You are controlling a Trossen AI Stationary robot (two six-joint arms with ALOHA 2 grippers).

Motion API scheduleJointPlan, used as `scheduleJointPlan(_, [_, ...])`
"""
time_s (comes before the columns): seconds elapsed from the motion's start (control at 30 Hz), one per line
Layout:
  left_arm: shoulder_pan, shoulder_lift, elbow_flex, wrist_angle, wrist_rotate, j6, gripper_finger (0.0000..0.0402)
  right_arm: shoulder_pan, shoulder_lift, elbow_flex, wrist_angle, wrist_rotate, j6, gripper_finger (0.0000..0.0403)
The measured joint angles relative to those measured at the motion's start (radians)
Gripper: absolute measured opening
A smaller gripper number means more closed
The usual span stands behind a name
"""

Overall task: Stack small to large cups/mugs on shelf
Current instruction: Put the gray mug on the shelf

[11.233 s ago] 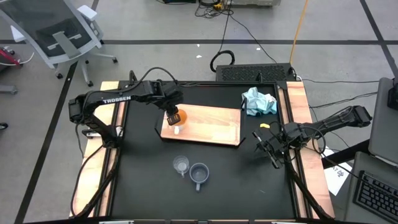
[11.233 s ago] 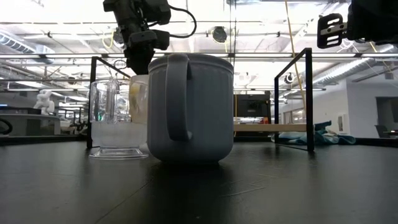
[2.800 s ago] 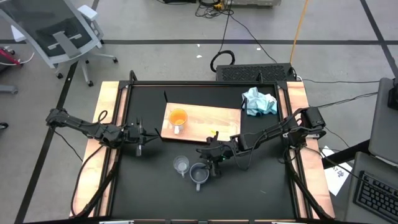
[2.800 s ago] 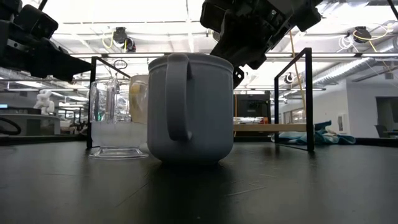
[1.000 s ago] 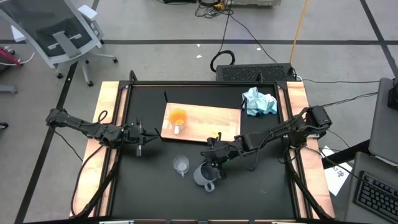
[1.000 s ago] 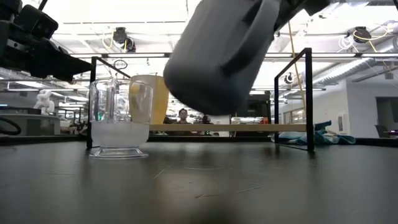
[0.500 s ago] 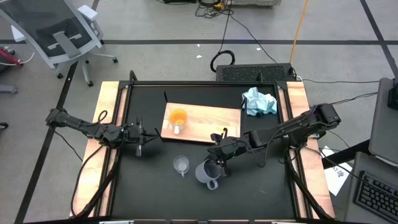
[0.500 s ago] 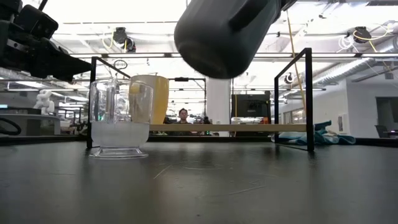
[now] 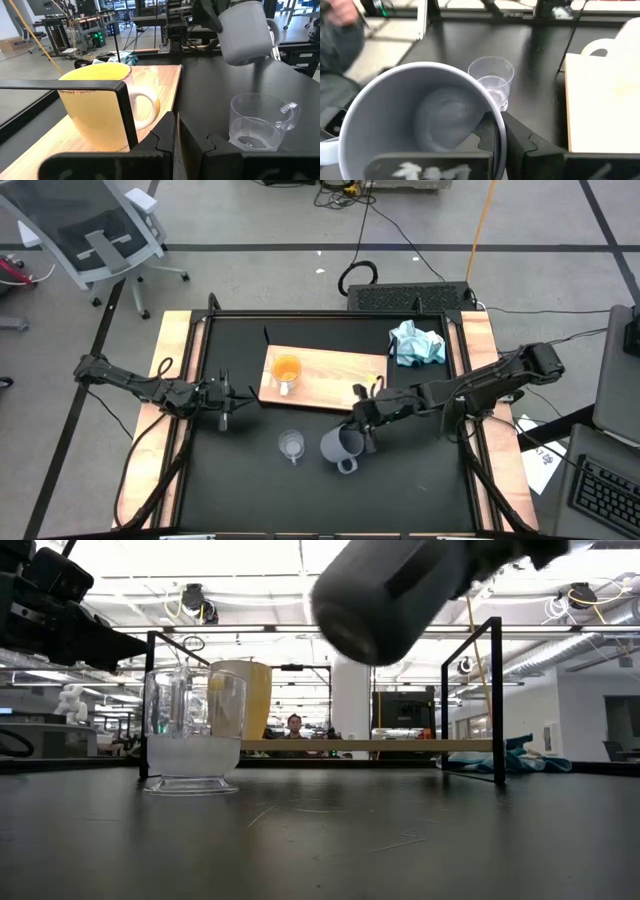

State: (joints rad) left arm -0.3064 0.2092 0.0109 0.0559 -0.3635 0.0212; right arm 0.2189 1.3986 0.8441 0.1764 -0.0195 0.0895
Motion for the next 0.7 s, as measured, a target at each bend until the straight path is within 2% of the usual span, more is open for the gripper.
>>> scheduleJointPlan(0.2, [0.0,0.0,0.0,0.0,-0.001,0.007,0.0026,-0.006,-0.134,-0.206,0.187,-0.003,0.024,0.0005])
scheduleJointPlan(0.37, [0.0,0.0,0.0,0.0,-0.002,0.006,0.0026,-0.002,-0.195,-0.339,0.336,-0.002,0.045,0.0004])
scheduleJointPlan(0.7, [0.0,0.0,0.0,0.001,-0.003,0.005,0.0026,-0.004,-0.202,-0.378,0.415,0.022,0.029,0.0004])
